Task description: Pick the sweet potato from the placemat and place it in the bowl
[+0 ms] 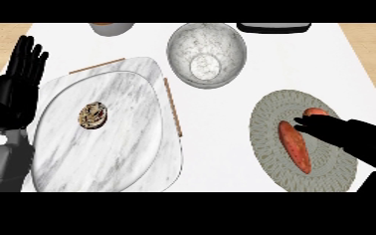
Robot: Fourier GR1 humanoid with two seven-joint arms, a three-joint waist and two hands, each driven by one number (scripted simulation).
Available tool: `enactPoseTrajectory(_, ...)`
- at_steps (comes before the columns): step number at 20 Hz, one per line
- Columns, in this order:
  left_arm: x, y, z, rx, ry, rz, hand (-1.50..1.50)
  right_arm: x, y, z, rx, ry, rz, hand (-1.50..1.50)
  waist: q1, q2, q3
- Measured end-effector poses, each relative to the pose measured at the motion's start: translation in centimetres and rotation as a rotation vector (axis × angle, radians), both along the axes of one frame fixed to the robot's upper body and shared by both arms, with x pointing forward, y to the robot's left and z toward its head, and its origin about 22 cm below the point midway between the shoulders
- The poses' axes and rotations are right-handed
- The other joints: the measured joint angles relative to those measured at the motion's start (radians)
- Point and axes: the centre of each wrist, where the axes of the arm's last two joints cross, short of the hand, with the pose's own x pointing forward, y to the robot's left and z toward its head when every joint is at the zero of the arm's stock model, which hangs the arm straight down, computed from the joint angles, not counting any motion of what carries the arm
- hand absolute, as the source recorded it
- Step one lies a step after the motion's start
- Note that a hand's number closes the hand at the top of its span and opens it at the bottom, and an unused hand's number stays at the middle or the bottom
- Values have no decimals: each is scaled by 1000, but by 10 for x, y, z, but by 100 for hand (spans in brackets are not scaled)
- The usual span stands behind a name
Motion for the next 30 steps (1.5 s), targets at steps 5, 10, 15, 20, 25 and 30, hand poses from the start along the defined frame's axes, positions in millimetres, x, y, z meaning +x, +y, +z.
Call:
enactPoseTrajectory(5, 1, 5, 2, 2, 0, -2, 0, 9, 5, -17, 29, -12, 19, -150, 0, 0, 0)
enactPoseTrajectory(10, 2, 11, 2, -1, 0, 0, 0, 15, 11, -24, 12, -16, 38, -150, -1, 0, 0)
enactPoseTrajectory(15, 1, 8, 5, -4, 3, 0, 0, 22, 10, -47, -13, -1, 40, -150, 0, 0, 0)
enactPoseTrajectory(20, 4, 5, 5, -4, 4, 0, 0, 29, 17, -62, -25, 6, 44, -150, 0, 0, 0)
enactPoseTrajectory(25, 2, 2, 4, -2, 4, 1, 0, 28, 24, -74, -45, 24, 25, -150, -1, 0, 0)
enactPoseTrajectory(30, -5, 3, 2, -4, 4, -1, 0, 28, 18, -88, -69, 40, -4, -150, 0, -1, -1)
